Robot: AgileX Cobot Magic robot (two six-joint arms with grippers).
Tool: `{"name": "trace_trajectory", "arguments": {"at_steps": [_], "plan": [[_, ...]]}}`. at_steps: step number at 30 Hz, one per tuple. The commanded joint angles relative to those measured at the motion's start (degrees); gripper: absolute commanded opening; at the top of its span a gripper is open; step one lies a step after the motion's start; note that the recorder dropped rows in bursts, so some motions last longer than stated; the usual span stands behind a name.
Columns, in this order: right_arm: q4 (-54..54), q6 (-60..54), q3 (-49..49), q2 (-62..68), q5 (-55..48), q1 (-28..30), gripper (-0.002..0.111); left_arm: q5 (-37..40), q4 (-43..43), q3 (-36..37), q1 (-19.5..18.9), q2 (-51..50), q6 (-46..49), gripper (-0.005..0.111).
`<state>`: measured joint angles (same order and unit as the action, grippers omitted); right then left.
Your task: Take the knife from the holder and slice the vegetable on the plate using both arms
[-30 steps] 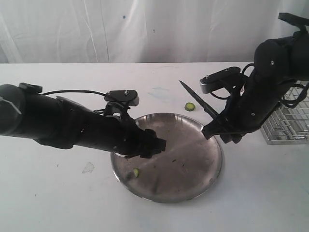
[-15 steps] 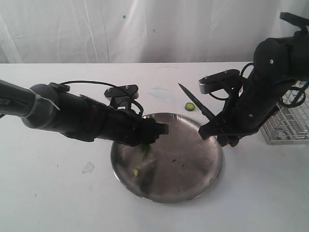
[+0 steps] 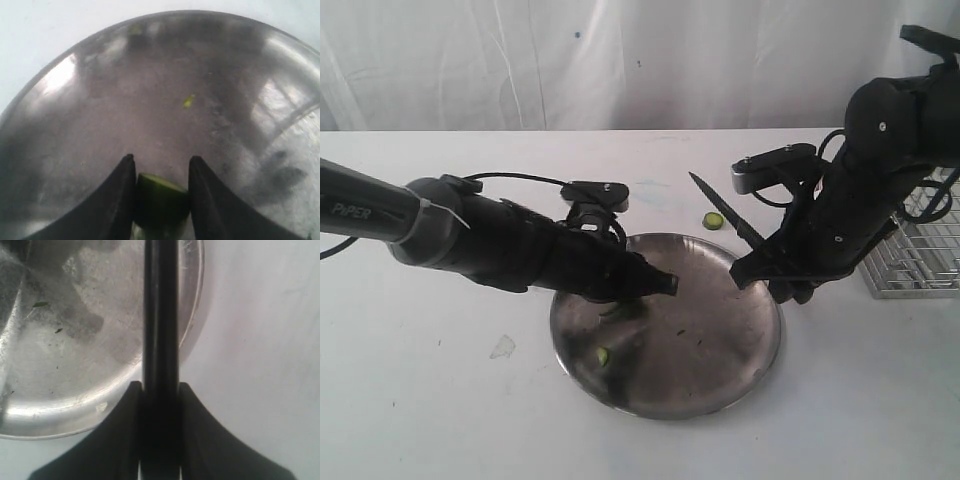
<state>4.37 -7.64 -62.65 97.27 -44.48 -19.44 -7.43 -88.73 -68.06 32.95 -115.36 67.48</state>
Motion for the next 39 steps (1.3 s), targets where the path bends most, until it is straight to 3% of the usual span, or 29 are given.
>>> {"name": "trace_trajectory", "arguments": {"at_steps": [1, 3, 6, 12, 20, 30, 39], "plan": [[0.3, -0.1, -0.1, -0.7, 0.1, 0.1, 0.000, 9.0, 4.4, -2.2, 0.3, 0.8, 19.0, 0.000], [0.4, -0.1, -0.1, -0.7, 0.1, 0.1, 0.000, 13.6, 9.1, -3.5, 0.3, 1.0, 25.5, 0.000], [0.4, -0.1, -0.1, -0.7, 0.1, 0.1, 0.000, 15.8, 14.4, -4.7, 0.3, 0.9, 26.6, 0.000], [0.6, -0.1, -0.1, -0.7, -0.7, 0.1, 0.000, 6.9, 20.2, -4.6, 0.3, 0.9, 26.8, 0.001], [0.6, -0.1, -0.1, -0.7, -0.7, 0.1, 0.000, 12.4, 19.9, -4.6, 0.3, -0.8, 25.9, 0.032], [0.6, -0.1, -0.1, -0.7, -0.8, 0.1, 0.000, 11.8, 20.0, -4.6, 0.3, -1.3, 25.2, 0.036], [0.6, -0.1, -0.1, -0.7, -0.8, 0.1, 0.000, 11.5, 20.1, -4.6, 0.3, -1.3, 25.2, 0.068]]}}
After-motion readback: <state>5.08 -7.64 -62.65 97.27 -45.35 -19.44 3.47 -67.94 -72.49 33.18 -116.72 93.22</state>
